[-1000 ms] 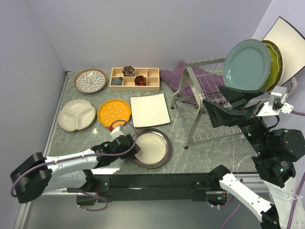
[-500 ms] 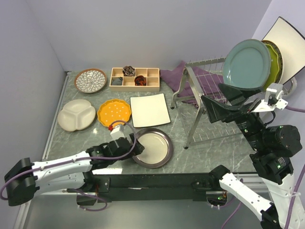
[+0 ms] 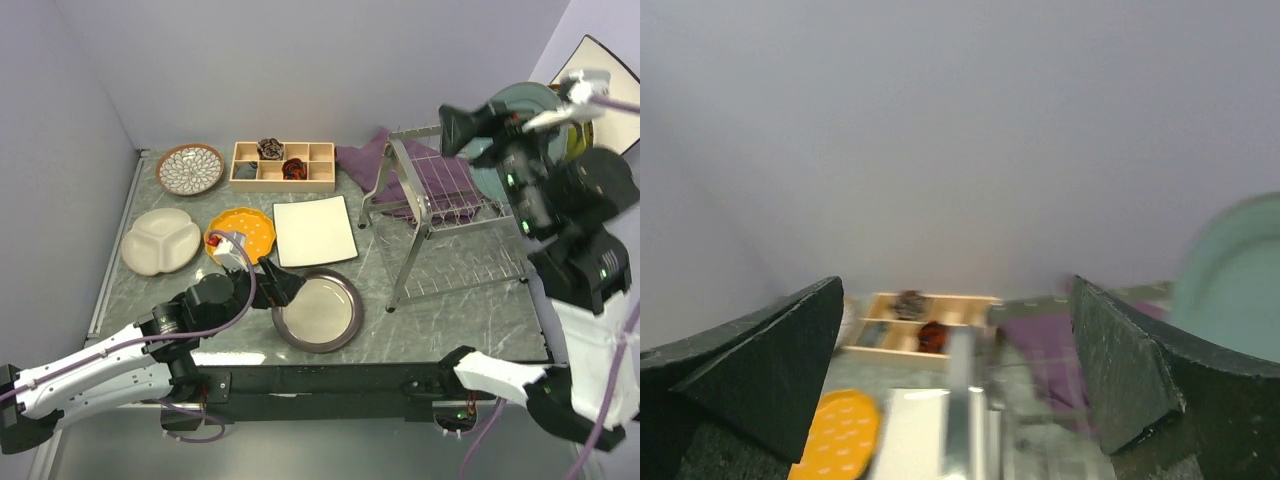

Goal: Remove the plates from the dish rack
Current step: Place the plate at the center of the board, then unload the plate from the dish rack.

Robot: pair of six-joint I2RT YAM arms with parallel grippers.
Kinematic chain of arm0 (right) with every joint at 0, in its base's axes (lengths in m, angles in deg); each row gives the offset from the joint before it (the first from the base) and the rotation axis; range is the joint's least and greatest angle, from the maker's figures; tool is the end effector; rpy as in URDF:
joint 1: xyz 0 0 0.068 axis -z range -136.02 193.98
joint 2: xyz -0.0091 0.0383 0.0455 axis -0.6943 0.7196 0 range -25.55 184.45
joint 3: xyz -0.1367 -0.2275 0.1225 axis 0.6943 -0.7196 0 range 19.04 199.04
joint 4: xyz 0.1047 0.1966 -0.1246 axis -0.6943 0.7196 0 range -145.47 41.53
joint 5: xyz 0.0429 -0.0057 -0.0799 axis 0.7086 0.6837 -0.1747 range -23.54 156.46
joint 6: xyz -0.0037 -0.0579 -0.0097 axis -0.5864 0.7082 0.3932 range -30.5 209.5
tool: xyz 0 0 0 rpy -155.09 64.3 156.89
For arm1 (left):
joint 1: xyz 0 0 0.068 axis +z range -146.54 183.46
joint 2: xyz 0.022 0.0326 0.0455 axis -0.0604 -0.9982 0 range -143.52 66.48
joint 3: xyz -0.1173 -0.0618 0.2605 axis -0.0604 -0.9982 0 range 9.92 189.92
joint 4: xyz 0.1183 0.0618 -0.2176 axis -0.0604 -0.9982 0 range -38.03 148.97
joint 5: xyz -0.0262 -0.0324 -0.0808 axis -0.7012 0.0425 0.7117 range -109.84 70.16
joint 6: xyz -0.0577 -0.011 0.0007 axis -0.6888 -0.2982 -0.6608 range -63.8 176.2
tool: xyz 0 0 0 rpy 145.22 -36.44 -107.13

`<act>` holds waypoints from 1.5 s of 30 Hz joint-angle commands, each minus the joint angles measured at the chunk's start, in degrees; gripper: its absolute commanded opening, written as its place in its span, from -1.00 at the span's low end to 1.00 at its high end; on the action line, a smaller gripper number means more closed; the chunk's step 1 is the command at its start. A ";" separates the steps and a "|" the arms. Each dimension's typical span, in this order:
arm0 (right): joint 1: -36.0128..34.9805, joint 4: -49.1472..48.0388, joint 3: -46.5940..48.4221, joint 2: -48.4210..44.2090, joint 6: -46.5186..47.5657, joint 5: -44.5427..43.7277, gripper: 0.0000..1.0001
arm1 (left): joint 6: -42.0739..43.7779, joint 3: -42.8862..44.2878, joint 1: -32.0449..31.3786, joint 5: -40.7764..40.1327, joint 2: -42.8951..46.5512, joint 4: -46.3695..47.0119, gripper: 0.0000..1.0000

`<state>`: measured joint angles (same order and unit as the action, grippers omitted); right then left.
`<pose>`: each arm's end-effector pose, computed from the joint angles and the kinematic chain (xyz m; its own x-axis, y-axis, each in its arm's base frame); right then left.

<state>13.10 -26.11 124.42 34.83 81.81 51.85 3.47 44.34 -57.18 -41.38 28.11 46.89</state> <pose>0.1057 0.0506 0.6024 0.1907 0.2648 -0.9453 -0.3164 0.9281 0.1961 0.0864 -0.1217 0.3019 -0.5894 -0.4619 -0.6627 0.2783 0.6540 -0.7034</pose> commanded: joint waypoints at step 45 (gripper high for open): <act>41.42 22.67 5.10 7.47 3.72 14.42 0.85 | 12.39 -5.15 -0.27 4.31 -8.21 13.48 0.99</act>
<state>52.84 -3.09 129.14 42.17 85.51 58.78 14.84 39.03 -57.22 -36.65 19.85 58.72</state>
